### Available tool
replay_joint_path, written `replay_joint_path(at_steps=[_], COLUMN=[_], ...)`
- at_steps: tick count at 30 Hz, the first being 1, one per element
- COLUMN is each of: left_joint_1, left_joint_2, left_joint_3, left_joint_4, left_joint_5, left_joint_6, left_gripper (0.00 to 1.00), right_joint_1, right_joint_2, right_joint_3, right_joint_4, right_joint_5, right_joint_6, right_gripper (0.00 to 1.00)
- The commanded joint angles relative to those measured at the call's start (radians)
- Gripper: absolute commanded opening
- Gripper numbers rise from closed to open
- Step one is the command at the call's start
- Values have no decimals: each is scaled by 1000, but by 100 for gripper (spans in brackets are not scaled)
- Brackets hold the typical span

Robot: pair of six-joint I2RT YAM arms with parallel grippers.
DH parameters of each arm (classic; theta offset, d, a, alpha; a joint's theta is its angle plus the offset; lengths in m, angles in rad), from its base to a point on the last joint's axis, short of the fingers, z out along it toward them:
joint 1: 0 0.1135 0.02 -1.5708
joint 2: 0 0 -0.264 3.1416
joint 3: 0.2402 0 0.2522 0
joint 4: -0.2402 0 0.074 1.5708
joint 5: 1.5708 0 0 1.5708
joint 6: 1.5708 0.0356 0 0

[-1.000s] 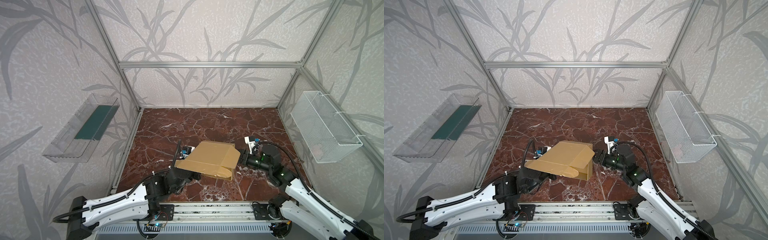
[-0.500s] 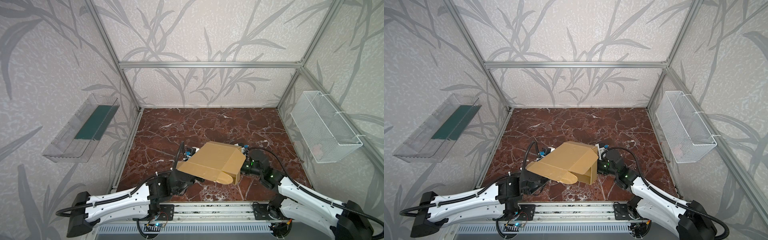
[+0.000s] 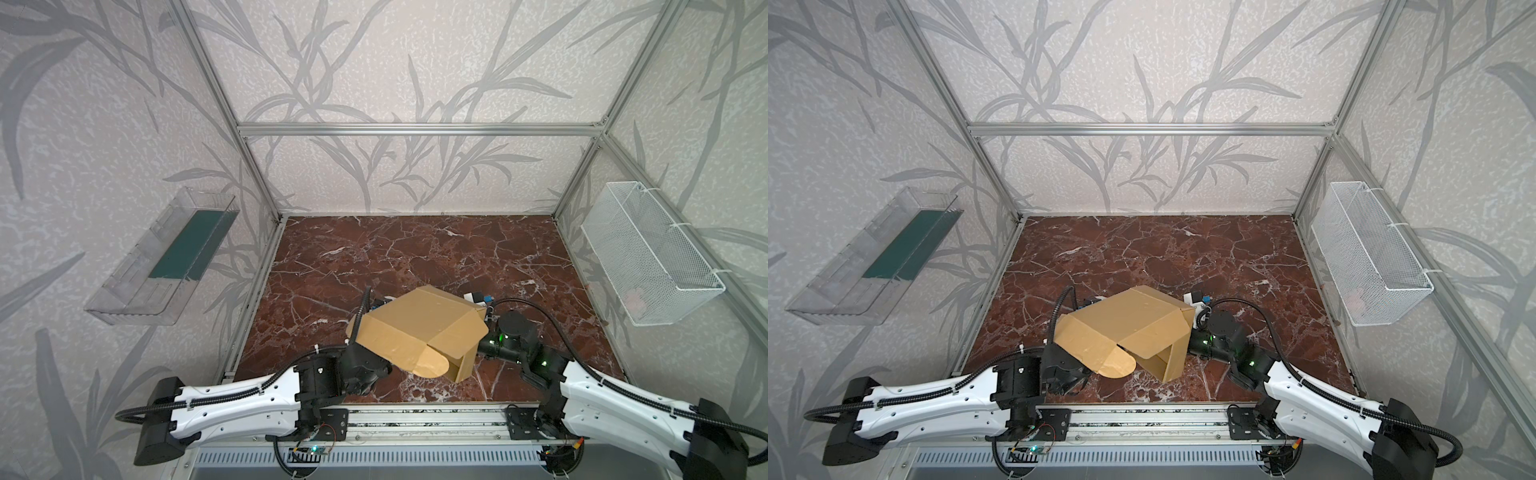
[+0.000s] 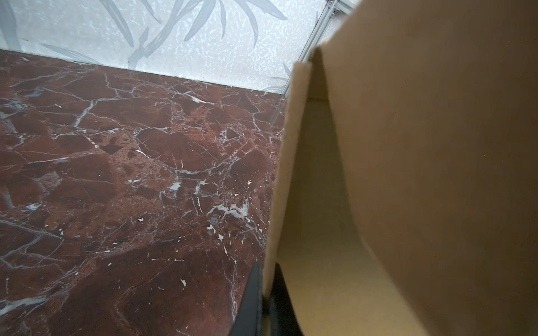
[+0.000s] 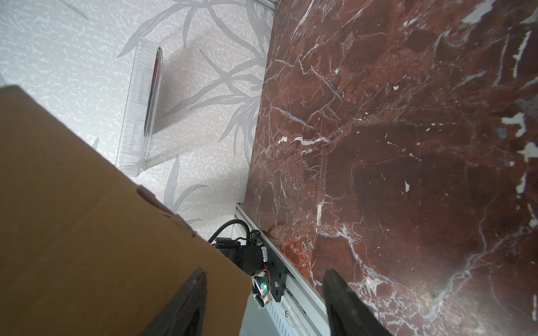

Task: Fold the paper box

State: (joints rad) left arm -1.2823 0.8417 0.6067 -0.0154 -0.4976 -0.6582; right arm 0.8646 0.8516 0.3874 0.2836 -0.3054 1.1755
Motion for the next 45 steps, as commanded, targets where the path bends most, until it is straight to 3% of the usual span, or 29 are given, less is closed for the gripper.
replay_joint_path(at_steps=[1, 7, 14, 26, 34, 39, 42, 45], left_joint_1=[0, -5, -5, -5, -5, -5, -5, -5], left_joint_2=[20, 47, 43, 93, 114, 102, 97, 92], left_joint_3=[24, 44, 45, 67, 73, 64, 61, 65], left_joint_4=[-65, -97, -143, -223, -246, -260, -280, -307], left_joint_5=[-88, -110, -117, -128, -144, -165, -171, -174], left_joint_6=[-4, -16, -54, -115, -135, -150, -166, -180], left_gripper=[0, 0, 0, 0, 0, 0, 0, 0], right_joint_1=[36, 50, 30, 41, 63, 62, 62, 58], right_joint_2=[-41, -57, -170, -79, -111, -189, -190, -206], right_joint_3=[11, 18, 13, 43, 54, 6, 18, 50], right_joint_4=[61, 43, -113, 145, 116, 53, 41, -89], right_joint_5=[-8, 8, 177, 9, 23, 140, 121, 157], right_joint_6=[-13, -20, -28, -27, -67, -50, -61, -68], right_gripper=[63, 63, 63, 63, 62, 62, 62, 62])
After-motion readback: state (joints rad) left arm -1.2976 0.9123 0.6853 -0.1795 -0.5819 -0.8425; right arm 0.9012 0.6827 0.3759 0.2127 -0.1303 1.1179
